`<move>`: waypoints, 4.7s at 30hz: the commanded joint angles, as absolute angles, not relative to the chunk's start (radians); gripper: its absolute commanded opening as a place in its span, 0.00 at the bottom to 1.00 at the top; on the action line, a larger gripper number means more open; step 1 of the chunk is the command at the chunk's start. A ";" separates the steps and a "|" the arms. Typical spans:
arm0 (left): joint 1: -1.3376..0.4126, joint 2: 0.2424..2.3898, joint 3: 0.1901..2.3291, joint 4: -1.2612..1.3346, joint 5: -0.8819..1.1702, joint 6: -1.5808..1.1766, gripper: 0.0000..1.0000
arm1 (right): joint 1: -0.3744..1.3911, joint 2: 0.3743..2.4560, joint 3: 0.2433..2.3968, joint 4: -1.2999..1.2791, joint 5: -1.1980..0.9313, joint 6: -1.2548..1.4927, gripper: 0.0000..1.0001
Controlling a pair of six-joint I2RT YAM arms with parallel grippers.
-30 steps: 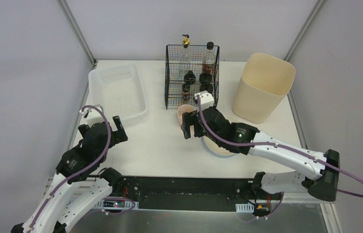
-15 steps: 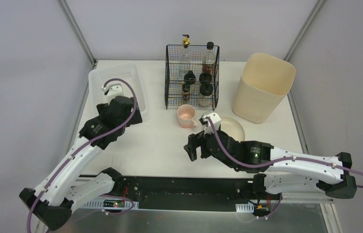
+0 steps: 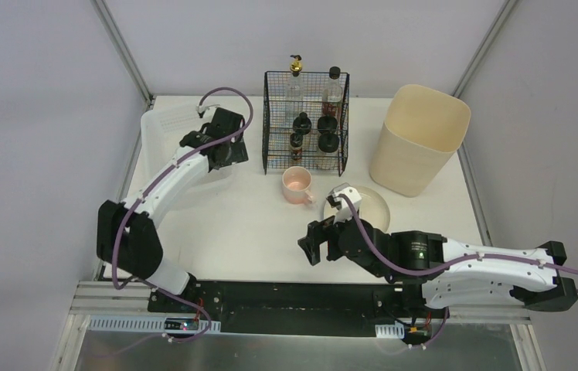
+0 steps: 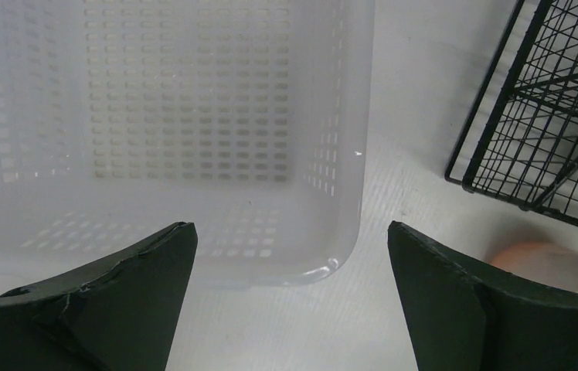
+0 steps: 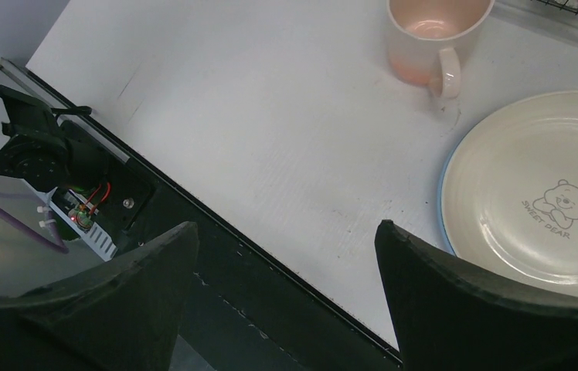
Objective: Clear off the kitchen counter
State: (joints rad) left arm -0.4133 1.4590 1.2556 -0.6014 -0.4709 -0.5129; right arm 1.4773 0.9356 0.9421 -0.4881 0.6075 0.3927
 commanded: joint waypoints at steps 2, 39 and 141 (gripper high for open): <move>-0.370 1.606 1.367 -0.581 -0.399 -0.551 1.00 | 1.491 0.891 0.927 -0.502 0.654 0.423 0.88; -0.380 1.428 1.066 -0.586 -0.294 -0.650 0.00 | 1.493 0.819 0.878 -0.543 0.684 0.454 0.90; -0.804 0.919 0.966 -0.659 -0.206 -0.584 0.75 | 0.579 0.681 0.460 -0.660 0.458 0.933 0.00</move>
State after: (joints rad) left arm -0.7990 0.9382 0.9482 -0.6403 -0.2127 -0.6071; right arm 0.5785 0.7521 0.4084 -0.5831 0.4149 0.9546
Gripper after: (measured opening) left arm 0.750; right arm 0.047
